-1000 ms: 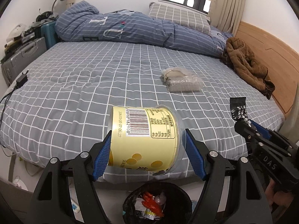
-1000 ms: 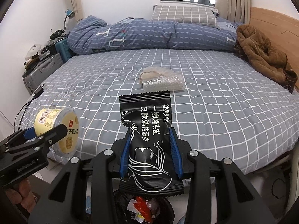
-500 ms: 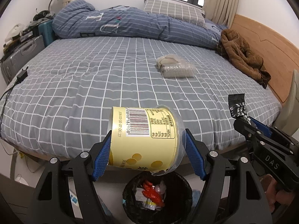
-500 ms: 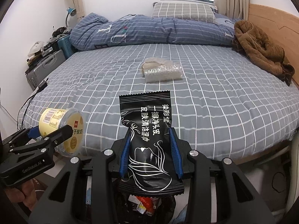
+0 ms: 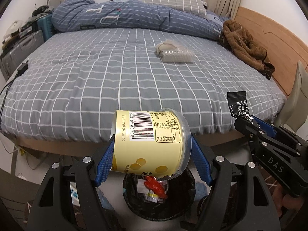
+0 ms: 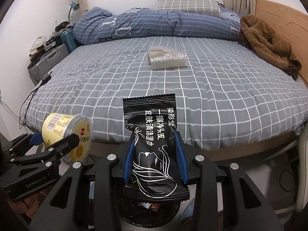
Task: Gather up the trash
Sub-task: 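Lift the yellow cup and black packet and carry them over the black bin, then open the left tool over the bin, dropping the yellow cup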
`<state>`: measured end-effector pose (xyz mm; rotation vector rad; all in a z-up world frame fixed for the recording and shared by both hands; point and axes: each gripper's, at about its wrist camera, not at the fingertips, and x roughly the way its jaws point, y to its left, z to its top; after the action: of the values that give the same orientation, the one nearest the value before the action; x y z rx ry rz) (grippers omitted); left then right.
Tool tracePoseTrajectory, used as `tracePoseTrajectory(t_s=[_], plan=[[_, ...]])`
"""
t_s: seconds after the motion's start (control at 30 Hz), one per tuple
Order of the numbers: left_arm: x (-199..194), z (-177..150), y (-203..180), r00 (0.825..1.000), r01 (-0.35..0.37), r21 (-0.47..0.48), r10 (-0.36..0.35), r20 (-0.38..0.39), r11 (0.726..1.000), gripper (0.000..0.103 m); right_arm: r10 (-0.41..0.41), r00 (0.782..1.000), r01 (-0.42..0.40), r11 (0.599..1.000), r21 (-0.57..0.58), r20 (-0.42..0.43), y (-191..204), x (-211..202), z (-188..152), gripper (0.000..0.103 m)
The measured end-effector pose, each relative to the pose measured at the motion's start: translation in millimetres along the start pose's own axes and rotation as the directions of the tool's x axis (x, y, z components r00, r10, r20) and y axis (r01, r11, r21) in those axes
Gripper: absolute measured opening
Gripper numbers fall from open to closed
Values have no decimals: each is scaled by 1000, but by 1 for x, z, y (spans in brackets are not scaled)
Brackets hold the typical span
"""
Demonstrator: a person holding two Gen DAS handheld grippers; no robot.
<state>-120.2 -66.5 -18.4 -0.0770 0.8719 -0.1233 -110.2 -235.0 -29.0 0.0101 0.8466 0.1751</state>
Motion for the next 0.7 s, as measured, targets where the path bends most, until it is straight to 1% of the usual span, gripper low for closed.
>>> tracePoseTrajectory(t_s=[0.27, 0.4, 0.53, 0.6, 0.7], plan=[[-11, -23, -2, 999, -3, -7, 3, -36, 1000, 71, -10, 999, 10, 1000, 0, -43, 0, -9, -28, 37], [-10, -37, 1, 998, -1, -25, -1, -68, 1000, 71, -22, 997, 22, 1000, -3, -71, -3, -9, -41, 37], [5, -51, 4, 994, -3, -36, -1, -110, 999, 71, -30, 994, 30, 1000, 1, -103, -8, -2, -54, 37], [13, -55, 4, 993, -5, -34, 1, -120, 999, 71, -31, 992, 32, 999, 6, -124, -10, 6, -60, 37], [35, -64, 3, 988, -10, -32, 5, -155, 999, 71, -32, 986, 34, 999, 10, -165, -11, 25, -69, 37]])
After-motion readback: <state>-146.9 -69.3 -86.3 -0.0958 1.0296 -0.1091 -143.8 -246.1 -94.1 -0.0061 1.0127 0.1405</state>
